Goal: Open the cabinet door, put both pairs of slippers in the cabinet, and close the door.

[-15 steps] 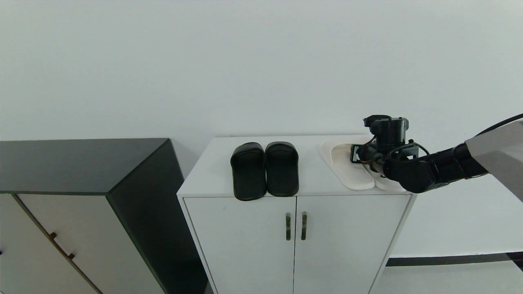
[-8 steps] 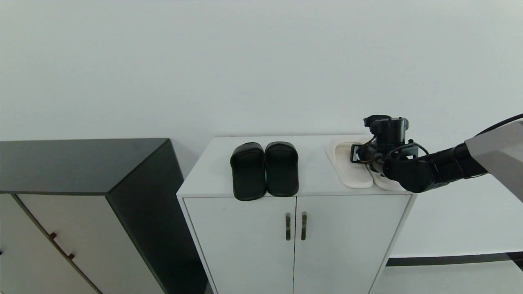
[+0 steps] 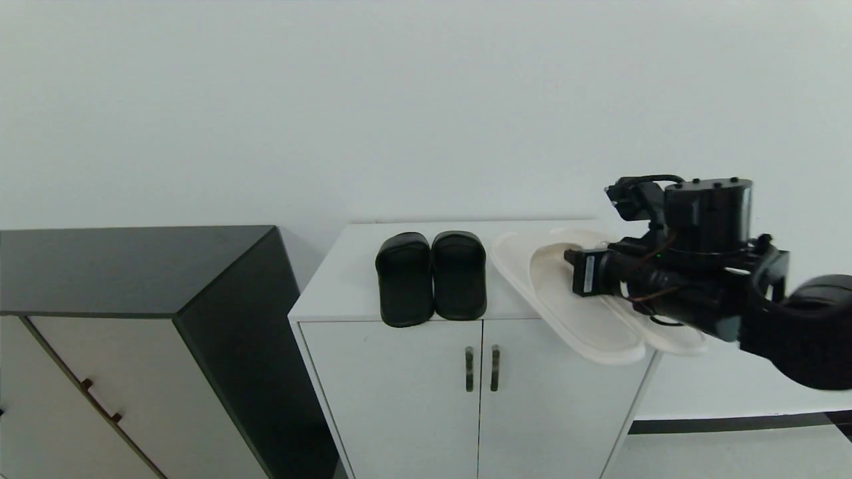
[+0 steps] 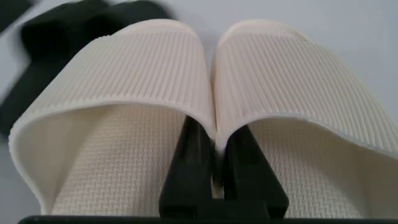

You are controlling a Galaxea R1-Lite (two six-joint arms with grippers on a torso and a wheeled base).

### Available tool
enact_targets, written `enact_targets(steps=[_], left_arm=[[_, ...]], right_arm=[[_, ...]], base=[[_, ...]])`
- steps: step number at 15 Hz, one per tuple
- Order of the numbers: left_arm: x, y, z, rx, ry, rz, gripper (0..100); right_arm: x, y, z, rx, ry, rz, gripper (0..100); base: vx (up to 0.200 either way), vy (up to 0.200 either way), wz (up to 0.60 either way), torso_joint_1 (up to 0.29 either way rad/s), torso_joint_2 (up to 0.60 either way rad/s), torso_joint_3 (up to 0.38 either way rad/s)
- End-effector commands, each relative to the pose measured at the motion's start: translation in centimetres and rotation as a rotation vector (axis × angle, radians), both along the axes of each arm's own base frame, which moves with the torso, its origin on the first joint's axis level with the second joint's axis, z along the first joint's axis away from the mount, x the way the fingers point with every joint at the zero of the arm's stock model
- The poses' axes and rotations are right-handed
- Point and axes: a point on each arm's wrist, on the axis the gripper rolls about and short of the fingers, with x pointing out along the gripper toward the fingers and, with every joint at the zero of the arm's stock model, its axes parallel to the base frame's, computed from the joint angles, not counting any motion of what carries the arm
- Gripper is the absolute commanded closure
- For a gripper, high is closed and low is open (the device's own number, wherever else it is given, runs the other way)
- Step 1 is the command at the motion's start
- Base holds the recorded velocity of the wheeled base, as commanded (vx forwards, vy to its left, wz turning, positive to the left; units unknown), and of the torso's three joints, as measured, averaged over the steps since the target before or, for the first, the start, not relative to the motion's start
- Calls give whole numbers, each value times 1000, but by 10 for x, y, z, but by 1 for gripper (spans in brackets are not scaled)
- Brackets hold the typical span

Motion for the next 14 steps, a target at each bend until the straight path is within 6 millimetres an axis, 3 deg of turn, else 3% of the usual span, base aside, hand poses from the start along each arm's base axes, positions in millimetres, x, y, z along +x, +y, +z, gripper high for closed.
enact_targets(steps=[1, 2, 4, 5, 11, 14], left_arm=[[0, 0, 0, 2, 1, -1, 0], [0, 0, 0, 2, 1, -1, 0], [0, 0, 0, 2, 1, -2, 0], [0, 0, 0, 0, 1, -2, 0], [0, 0, 0, 0, 1, -4, 0], [0, 0, 0, 0, 1, -4, 0]], right_arm=[[-99, -21, 15, 61, -36, 249, 100], [-121, -30, 12, 80, -32, 319, 100], [-135, -40, 1, 79, -2, 393, 100], [-136, -40, -2, 78, 9, 409, 100], [-132, -36, -7, 68, 32, 420, 100], [-135, -38, -5, 74, 24, 422, 100]], base=[[0, 0, 0, 0, 0, 0], [0, 0, 0, 0, 0, 0], [0, 0, 0, 0, 0, 0], [0, 0, 0, 0, 0, 0], [-200, 0, 0, 5, 5, 2], [0, 0, 0, 0, 0, 0]])
